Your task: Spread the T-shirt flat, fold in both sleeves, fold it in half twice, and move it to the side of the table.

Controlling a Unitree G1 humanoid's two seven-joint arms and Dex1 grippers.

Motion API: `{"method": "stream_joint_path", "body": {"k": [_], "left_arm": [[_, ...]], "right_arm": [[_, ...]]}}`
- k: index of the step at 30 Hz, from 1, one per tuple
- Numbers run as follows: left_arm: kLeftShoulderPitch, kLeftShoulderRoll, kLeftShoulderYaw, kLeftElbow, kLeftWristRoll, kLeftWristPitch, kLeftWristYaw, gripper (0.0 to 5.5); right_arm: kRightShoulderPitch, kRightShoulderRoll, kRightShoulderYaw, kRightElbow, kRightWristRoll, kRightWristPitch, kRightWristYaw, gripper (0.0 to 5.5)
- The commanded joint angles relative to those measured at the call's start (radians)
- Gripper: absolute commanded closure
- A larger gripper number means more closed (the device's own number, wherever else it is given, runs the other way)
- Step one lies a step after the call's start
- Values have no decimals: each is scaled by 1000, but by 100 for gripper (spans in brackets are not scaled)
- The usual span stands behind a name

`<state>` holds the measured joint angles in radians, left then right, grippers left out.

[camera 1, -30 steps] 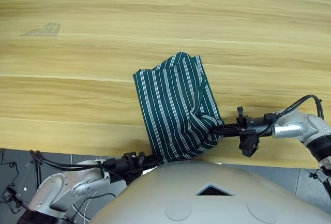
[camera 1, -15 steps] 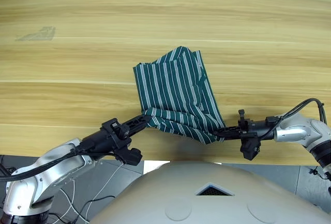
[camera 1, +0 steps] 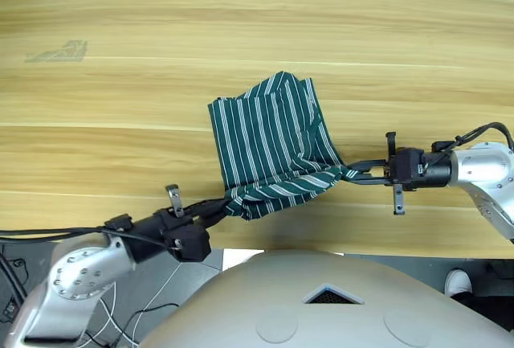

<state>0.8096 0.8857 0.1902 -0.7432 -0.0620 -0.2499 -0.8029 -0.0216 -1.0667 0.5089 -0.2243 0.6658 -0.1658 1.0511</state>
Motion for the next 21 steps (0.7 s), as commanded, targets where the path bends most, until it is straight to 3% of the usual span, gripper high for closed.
{"method": "stream_joint_path", "body": {"k": [1,6,12,21], "left_arm": [[-70,25,39,29,-112,91,-51,535],[-164,18,16,64,-232,192,-101,535],[-348,12,-66,235,-208,241,-139,535],[-668,-65,-219,496,-137,261,-135,535]], "right_arm": [[-33,38,-65,-13,8,113,49,549],[-88,118,-117,26,-44,187,108,549],[-286,277,-136,214,-126,243,167,549],[-612,549,-137,764,-372,109,202,549]]}}
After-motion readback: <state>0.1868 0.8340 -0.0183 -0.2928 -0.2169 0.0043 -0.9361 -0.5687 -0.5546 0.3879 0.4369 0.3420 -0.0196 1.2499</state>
